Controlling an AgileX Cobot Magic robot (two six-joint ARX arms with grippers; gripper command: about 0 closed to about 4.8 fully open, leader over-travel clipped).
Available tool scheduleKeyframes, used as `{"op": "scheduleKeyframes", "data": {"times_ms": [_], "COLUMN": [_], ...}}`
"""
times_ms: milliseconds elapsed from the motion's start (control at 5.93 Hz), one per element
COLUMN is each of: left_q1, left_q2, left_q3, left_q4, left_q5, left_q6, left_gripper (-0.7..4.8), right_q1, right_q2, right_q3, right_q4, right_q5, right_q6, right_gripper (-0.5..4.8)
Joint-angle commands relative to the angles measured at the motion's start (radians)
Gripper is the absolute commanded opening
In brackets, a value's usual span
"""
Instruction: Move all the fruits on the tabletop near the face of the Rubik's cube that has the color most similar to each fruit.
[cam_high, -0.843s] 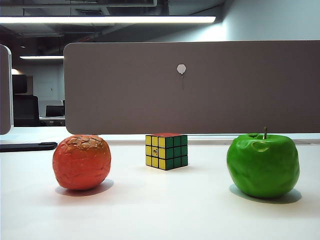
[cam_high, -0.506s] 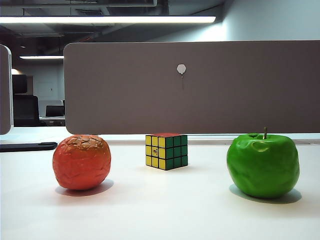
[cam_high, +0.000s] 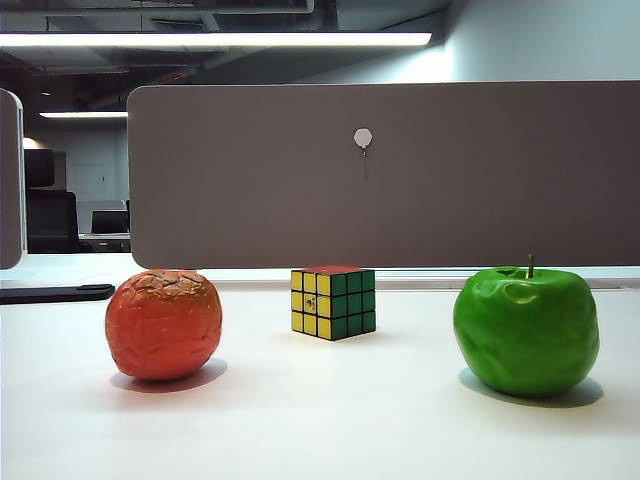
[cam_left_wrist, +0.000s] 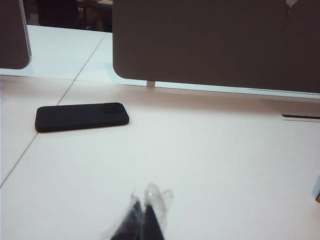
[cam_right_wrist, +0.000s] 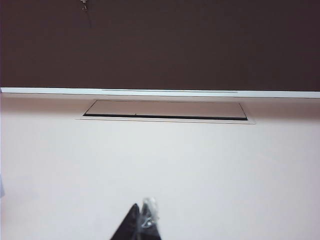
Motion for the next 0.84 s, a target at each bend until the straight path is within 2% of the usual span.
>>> {"op": "scheduleKeyframes", "data": {"times_ms": [169, 674, 843], "left_q1": [-0.001, -0.001, -0.001], "left_q2": [0.001, 0.000, 0.000], "left_q3": [0.001, 0.001, 0.001], "left_q4": [-0.006, -0.008, -0.008], "left_q5": [0.006, 0.006, 0.035], "left_q6": [-0.003, -0.003, -0.091], "left_gripper": [-0.06, -0.05, -0.06], "right_q1": [0.000, 0.000, 0.000], "right_q2": [-0.001, -0.001, -0.001], "right_q3": [-0.002, -0.002, 0.009], "right_q4": [0.016, 0.017, 0.017], "right_q5": [0.002, 0.002, -0.002], "right_q6": [-0.002, -0.003, -0.001], "right_gripper": [-0.01, -0.01, -0.01]}}
